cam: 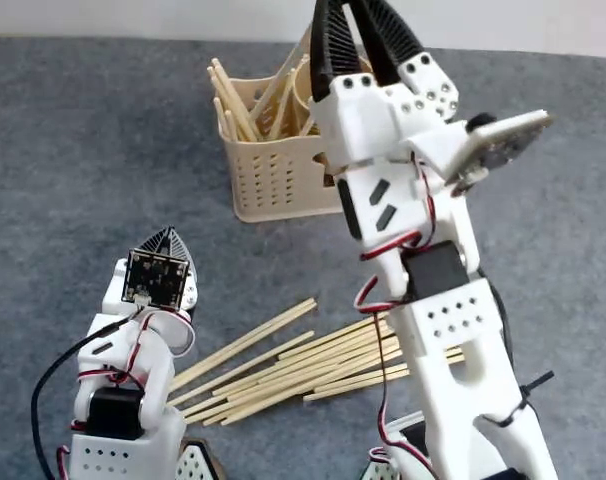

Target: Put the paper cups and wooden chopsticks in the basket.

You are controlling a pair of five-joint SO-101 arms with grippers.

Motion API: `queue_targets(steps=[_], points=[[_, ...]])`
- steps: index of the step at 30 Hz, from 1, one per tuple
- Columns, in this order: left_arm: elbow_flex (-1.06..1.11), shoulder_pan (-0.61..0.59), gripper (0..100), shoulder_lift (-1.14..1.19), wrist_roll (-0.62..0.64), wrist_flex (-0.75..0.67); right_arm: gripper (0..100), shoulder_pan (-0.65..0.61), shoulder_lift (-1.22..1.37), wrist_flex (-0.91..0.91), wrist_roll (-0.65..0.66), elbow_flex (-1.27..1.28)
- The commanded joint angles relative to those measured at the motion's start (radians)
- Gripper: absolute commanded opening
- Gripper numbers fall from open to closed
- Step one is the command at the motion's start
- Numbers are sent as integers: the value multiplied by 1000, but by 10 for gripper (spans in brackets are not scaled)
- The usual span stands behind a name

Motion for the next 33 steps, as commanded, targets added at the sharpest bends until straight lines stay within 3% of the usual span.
queue_targets(steps=[1,26,33], points=[[-5,-4,13,-5,-9,-20,4,-2,25,-18,12,-44],[-5,-7,13,-5,-9,-20,7,-41,260,30,14,142],[-5,-7,13,-5,-9,-20,175,-42,248,297,14,105]])
